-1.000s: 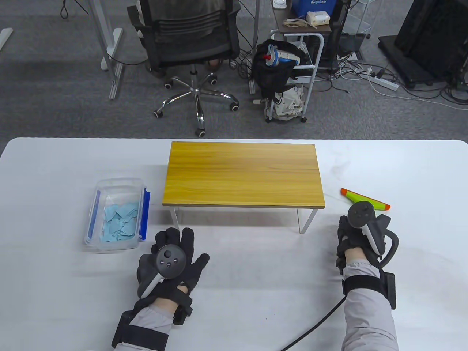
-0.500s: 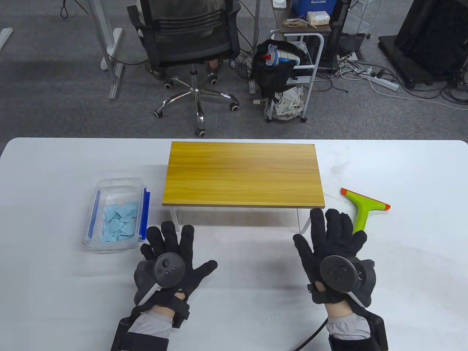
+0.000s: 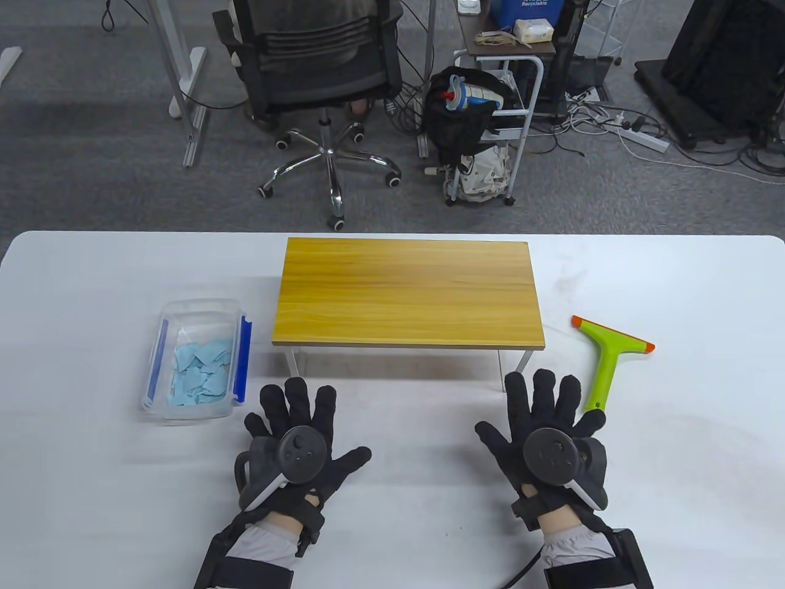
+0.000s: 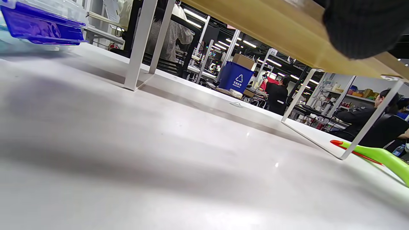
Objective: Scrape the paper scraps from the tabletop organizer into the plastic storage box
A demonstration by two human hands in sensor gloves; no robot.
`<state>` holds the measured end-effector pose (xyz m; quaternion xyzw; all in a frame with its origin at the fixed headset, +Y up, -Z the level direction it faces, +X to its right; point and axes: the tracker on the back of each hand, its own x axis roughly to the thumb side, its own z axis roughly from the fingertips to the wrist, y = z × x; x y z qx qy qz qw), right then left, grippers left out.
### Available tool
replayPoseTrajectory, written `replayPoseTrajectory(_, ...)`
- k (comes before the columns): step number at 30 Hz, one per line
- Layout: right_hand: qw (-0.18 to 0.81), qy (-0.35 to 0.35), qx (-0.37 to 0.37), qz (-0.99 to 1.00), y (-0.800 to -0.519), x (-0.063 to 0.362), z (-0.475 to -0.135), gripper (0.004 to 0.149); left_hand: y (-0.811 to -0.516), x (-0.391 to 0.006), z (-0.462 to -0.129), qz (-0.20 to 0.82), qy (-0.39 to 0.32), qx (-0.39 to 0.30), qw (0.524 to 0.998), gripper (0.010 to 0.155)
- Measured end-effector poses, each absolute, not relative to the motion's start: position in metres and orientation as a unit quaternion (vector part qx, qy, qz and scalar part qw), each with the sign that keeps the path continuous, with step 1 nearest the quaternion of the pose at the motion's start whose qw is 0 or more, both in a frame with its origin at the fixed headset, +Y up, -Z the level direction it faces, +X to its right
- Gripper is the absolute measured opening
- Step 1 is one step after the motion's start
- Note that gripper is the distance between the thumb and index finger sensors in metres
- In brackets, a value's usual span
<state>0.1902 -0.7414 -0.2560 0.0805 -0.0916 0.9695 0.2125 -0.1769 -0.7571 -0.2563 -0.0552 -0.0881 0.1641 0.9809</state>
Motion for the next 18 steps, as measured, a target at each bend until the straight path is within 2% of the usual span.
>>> replayPoseTrajectory(18,0.244,-0.075,0.082,0.963,-0.7487,0.1881,-0.2604,0.081,-0.7589,-0.1856,-0.2633,0.188,-0.075,-0.073,0.977,0.100)
